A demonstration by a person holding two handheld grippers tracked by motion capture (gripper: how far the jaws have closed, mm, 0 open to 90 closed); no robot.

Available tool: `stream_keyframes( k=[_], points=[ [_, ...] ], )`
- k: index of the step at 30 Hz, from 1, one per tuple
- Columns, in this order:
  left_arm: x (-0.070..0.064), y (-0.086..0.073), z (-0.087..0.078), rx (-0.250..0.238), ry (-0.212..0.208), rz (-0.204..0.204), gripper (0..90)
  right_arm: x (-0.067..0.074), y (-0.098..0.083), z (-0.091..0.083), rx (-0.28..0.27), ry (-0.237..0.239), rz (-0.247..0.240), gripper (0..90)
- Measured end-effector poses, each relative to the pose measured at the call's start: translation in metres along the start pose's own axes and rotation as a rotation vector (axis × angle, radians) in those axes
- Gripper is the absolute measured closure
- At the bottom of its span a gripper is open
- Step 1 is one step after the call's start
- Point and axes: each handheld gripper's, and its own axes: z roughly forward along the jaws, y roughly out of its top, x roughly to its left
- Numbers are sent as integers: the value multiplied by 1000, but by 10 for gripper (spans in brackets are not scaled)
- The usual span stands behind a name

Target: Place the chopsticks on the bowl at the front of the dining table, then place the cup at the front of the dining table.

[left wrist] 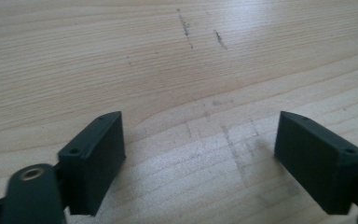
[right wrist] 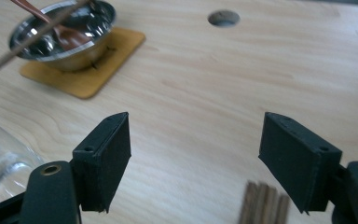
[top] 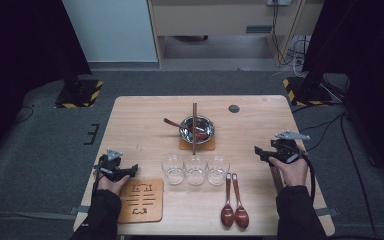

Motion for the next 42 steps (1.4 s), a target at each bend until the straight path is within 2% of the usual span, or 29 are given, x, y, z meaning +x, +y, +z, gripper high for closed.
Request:
stream_keyframes(
  k=[8,13,15,21,26,32,42],
  points=[
    [-6,8,-11,-33,-51,3,248,-17,-23,-6,32,-23,31,256],
    [-12,13,-22,-71,-87,6,276,-26,-30,-12,16,-42,52,256],
    [-14,16,-25,-78,-122,3,278,-29,-32,-14,18,-52,66,255],
    [-24,26,-39,-120,-176,15,286,-43,-42,-19,23,-83,100,247],
    [-35,36,-50,-158,-221,21,291,-49,-48,-21,29,-96,114,245],
    [-46,46,-63,-186,-237,46,305,-54,-53,-23,33,-114,116,235],
    [-65,57,-67,-160,-245,93,333,-63,-63,-23,71,-144,111,222]
  ],
)
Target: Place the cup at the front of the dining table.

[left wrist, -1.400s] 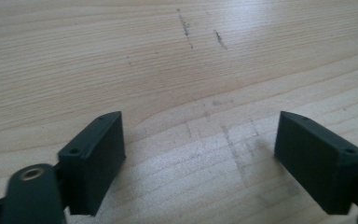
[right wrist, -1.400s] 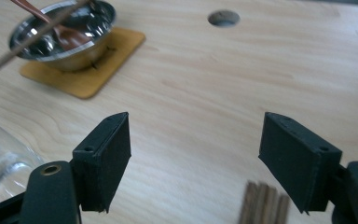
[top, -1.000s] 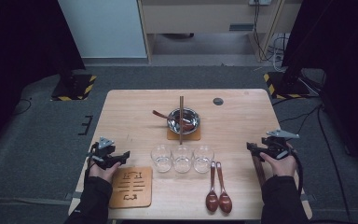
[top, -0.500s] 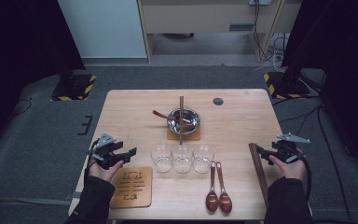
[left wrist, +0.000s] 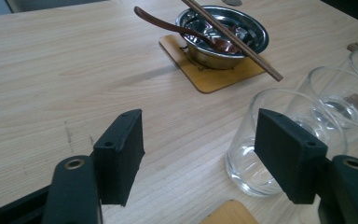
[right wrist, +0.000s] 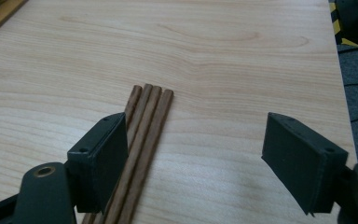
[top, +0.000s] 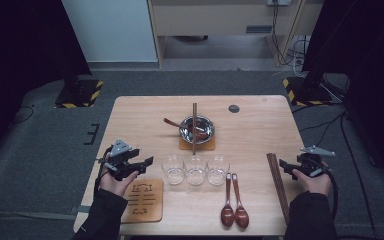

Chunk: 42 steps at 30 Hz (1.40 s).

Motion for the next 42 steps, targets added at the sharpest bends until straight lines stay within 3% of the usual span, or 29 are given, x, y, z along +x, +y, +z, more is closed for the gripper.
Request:
stream_keyframes(
  k=[11,17,24,42],
  points=[
    [-11,13,8,16,-14,15,339,-14,-12,0,22,-26,18,217],
    [-20,15,23,66,-40,42,389,-17,-17,3,53,-31,11,215],
    [-29,17,39,113,-56,37,436,-17,-18,5,60,-28,-1,209],
    [-28,15,67,268,-44,24,578,-16,-23,6,40,-29,-17,176]
  ],
)
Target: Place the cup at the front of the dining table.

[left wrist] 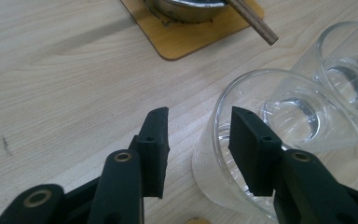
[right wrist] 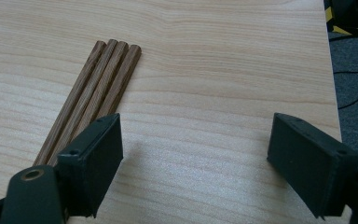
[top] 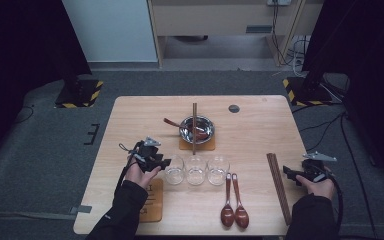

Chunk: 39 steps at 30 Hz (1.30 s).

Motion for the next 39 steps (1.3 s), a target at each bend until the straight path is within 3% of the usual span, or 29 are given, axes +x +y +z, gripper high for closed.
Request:
stream_keyframes(
  k=[8,15,23,32,39],
  points=[
    [-1,2,11,41,-14,-9,638,1,-3,2,-20,-8,-21,114],
    [-2,2,17,74,-21,-18,672,4,-3,4,6,-23,-55,63],
    [-5,3,22,103,-29,-18,743,3,-3,5,19,-34,-43,6],
    [-11,5,21,129,27,23,777,3,-3,6,20,-33,-41,4],
    [-8,5,17,133,36,5,801,3,-3,6,21,-33,-44,4]
  ],
)
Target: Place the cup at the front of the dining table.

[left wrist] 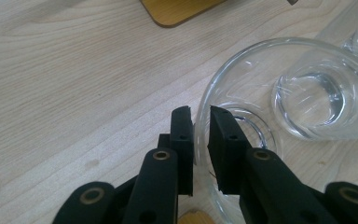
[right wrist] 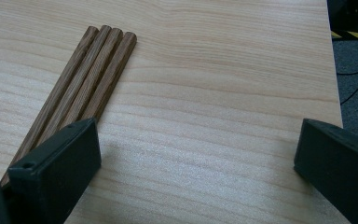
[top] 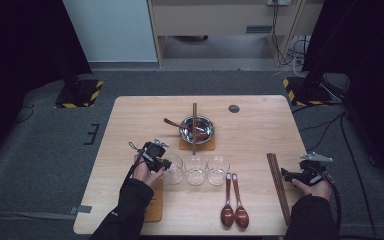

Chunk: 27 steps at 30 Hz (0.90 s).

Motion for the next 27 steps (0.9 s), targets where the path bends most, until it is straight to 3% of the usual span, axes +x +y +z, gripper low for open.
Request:
stream_keyframes(
  k=[21,27],
  points=[
    [13,-10,-15,-44,-2,-68,836,0,0,0,-1,-1,3,4],
    [17,-11,-26,-78,-13,-89,839,0,0,0,0,0,0,4]
  ],
)
